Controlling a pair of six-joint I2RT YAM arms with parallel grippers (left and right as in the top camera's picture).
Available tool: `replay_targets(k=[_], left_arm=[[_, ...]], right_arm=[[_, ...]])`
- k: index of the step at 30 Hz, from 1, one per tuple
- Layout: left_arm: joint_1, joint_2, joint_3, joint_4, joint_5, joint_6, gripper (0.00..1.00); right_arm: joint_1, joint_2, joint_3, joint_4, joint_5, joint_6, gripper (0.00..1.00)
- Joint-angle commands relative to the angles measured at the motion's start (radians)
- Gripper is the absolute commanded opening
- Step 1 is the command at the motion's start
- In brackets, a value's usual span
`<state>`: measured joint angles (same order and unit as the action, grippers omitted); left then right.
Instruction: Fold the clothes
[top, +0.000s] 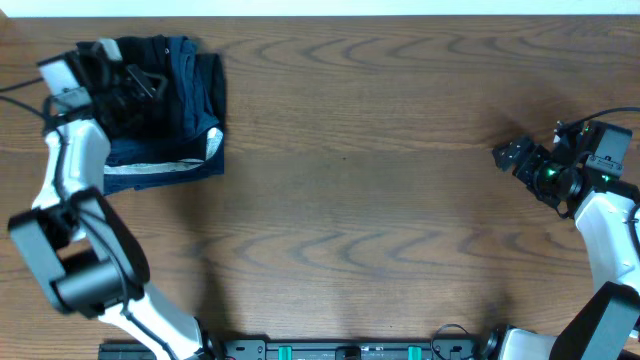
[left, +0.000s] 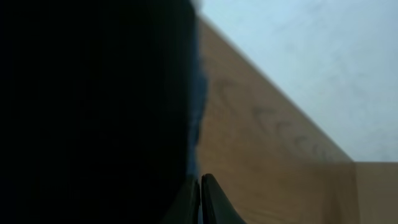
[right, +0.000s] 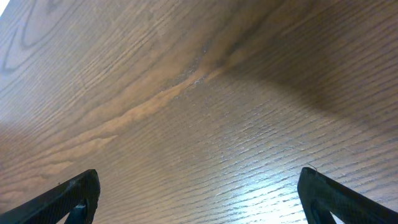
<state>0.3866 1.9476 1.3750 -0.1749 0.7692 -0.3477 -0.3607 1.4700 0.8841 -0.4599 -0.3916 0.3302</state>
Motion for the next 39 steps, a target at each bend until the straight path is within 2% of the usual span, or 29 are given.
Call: replay_targets(k=[1, 5, 9, 11, 16, 19, 22, 27, 31, 33, 37, 39], left_arm=[[0.001, 0.086, -0.010, 0.005, 0.053, -0.008, 0.06], [0.001, 0.178, -0.010, 0.024, 0.085, 0.006, 0.06], [0.001, 0.229, -0.010, 0.131, 0.249, 0.012, 0.06], [0.001, 0.218, -0.008, 0.230, 0.333, -0.046, 0.06], [0.009, 0.106, -0.007, 0.447, 0.372, -0.261, 0.06], [0.023, -0.007, -0.007, 0.521, 0.370, -0.319, 0.06], [0.049, -0.132, -0.008, 0.512, 0.357, -0.328, 0.06], [0.109, -0.296, -0.008, 0.320, 0.291, -0.326, 0.06], [0.155, -0.378, -0.008, 0.067, 0.202, -0.234, 0.06], [0.172, -0.419, -0.008, -0.092, 0.114, -0.143, 0.06], [0.177, -0.506, -0.008, -0.368, -0.193, 0.015, 0.06], [0.177, -0.541, -0.008, -0.465, -0.325, 0.045, 0.07]], right_arm=[[-0.006, -0.010, 0.004, -0.001, 0.000, -0.002, 0.99], [-0.006, -0.010, 0.004, -0.001, 0.000, -0.002, 0.99], [-0.006, -0.010, 0.004, -0.001, 0.000, -0.002, 0.99], [-0.006, -0.010, 0.004, -0.001, 0.000, -0.002, 0.99], [-0.006, -0.010, 0.004, -0.001, 0.000, -0.002, 0.99], [-0.006, -0.010, 0.004, -0.001, 0.000, -0.002, 0.99], [-0.006, -0.010, 0.004, -0.001, 0.000, -0.002, 0.99], [-0.006, -0.010, 0.004, -0.001, 0.000, -0.002, 0.99], [-0.006, -0.010, 0.004, -0.001, 0.000, -0.002, 0.99], [-0.006, -0.010, 0.004, -0.001, 0.000, -0.002, 0.99], [-0.006, -0.010, 0.004, -0.001, 0.000, -0.002, 0.99], [-0.006, -0.010, 0.004, -0.001, 0.000, -0.002, 0.99]])
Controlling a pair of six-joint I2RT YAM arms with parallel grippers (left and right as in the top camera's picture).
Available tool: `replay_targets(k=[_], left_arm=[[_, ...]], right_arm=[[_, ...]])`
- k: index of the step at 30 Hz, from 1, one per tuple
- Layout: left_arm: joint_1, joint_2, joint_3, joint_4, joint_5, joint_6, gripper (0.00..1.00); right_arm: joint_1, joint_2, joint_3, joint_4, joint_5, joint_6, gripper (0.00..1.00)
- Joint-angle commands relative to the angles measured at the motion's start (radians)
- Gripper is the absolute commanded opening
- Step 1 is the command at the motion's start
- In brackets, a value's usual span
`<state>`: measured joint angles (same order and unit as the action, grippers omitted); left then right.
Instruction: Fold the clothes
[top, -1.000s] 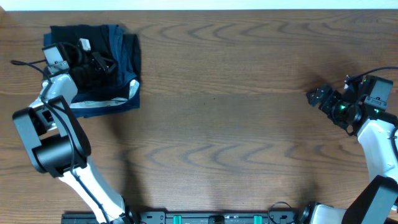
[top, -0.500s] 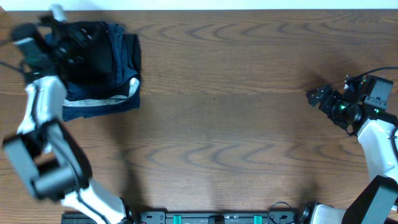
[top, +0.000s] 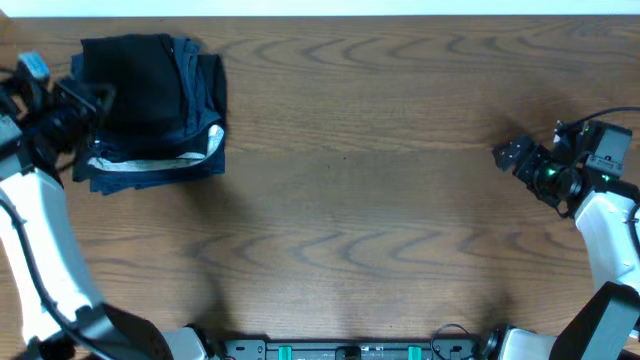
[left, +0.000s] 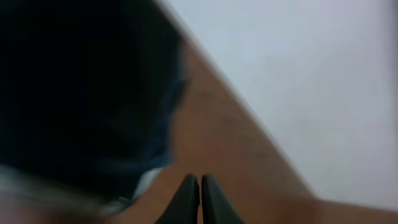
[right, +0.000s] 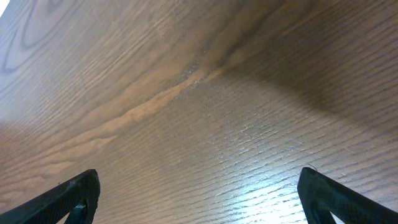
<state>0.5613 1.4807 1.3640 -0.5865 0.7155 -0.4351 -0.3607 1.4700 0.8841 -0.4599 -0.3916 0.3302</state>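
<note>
A folded pile of dark navy clothes (top: 155, 100) lies at the table's far left corner, a pale waistband showing along its near edge. My left gripper (top: 98, 95) sits at the pile's left edge, off the cloth, its jaws shut with nothing between them; in the left wrist view the left gripper (left: 199, 185) points past the blurred dark clothes (left: 81, 93). My right gripper (top: 510, 155) hovers at the table's right side, open, far from the pile. The right wrist view shows only bare wood between the right gripper's (right: 199, 194) spread fingers.
The wooden table (top: 380, 220) stretches between the two arms. Its far edge (top: 400, 14) meets a white floor just behind the pile. The arm bases stand at the near edge.
My left gripper was on top of the pile's left part; now it is off the pile at its left edge, still shut. The pile's top lies smooth. The right arm is unchanged.
</note>
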Motion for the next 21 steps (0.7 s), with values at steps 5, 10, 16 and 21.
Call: replay_targets(k=[5, 10, 16, 21], left_arm=[[0.002, -0.095, 0.003, -0.167, -0.365, 0.131, 0.22], [0.002, -0.093, 0.000, -0.195, -0.366, 0.131, 0.98], [0.002, -0.093, 0.000, -0.195, -0.366, 0.131, 0.98], [0.002, -0.093, 0.000, -0.195, -0.366, 0.131, 0.98]], right_arm=[[-0.006, -0.010, 0.004, -0.001, 0.000, -0.002, 0.99], [-0.006, -0.010, 0.004, -0.001, 0.000, -0.002, 0.99], [-0.006, -0.010, 0.004, -0.001, 0.000, -0.002, 0.99], [-0.006, -0.010, 0.004, -0.001, 0.000, -0.002, 0.99]])
